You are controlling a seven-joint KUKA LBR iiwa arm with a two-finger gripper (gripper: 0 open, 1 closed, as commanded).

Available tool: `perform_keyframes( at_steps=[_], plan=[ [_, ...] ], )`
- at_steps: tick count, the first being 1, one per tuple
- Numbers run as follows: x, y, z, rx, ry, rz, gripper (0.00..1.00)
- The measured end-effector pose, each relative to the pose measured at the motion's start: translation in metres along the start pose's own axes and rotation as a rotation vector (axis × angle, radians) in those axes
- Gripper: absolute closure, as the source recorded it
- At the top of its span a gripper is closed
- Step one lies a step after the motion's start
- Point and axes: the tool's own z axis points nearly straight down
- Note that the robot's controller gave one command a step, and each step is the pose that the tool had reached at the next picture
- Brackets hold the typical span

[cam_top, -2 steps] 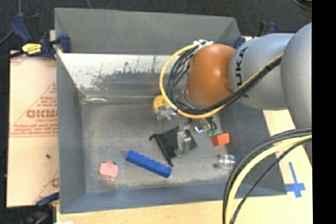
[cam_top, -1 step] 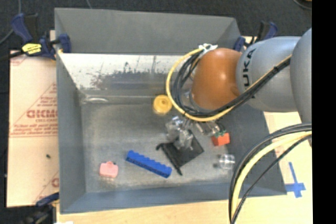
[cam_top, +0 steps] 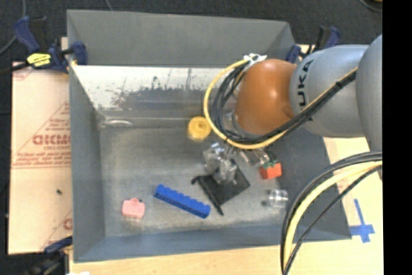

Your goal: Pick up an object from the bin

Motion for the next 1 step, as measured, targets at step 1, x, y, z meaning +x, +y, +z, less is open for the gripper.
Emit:
perform_keyframes(
  at_steps=[1],
  plan=[
    [0.0027,-0.0032,-0.0822,-0.001,0.0,0.006,1.0]
  ],
)
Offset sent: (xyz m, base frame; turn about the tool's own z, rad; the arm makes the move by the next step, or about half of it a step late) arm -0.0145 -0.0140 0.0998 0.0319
